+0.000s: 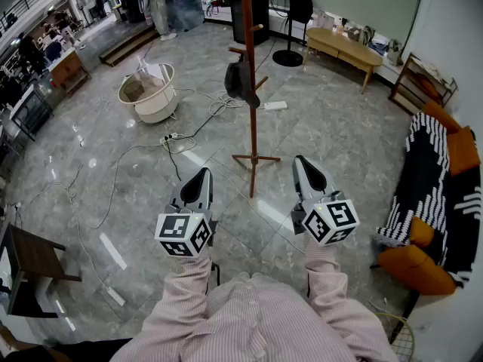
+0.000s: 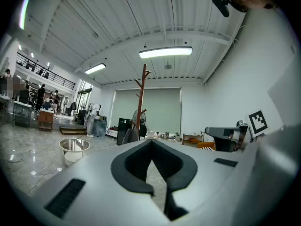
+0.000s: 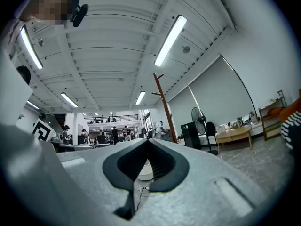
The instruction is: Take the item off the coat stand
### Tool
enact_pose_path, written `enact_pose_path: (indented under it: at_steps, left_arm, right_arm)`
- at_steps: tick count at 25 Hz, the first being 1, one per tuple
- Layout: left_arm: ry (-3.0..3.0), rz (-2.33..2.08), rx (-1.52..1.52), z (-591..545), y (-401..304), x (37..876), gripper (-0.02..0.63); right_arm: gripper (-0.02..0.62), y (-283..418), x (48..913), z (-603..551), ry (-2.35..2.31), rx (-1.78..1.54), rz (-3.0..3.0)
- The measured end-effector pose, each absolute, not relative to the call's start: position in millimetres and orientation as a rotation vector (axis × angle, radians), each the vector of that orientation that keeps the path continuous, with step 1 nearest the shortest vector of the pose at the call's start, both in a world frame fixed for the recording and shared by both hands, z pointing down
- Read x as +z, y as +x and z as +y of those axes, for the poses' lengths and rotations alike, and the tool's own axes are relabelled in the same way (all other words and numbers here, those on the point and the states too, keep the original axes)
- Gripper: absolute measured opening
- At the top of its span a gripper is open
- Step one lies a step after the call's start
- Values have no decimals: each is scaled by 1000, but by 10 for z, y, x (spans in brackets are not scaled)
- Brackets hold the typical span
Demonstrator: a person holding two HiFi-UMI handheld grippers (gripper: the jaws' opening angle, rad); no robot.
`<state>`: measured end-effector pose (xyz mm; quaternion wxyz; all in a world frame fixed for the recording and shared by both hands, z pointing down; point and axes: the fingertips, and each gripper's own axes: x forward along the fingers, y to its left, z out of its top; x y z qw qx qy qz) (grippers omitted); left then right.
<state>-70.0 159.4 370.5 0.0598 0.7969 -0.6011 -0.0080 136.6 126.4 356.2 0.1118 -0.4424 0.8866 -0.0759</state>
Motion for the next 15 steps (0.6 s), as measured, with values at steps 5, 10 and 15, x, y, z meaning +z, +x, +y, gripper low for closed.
enact_pose_path:
  at_steps: [5, 10, 15]
  left_arm:
    - [2410, -1817, -18, 1513, -661, 3742, 2]
    - [2406, -1817, -30, 1431, -641, 3778, 2]
    - [2398, -1808, -71, 1324, -639, 3807, 3]
  right_arm:
    - [5, 1403, 3599, 1187, -1303, -237, 2596]
    - [5, 1458, 3644, 1102, -1314, -255, 2572]
    - [5, 1457, 3754, 996, -1320, -285, 2591]
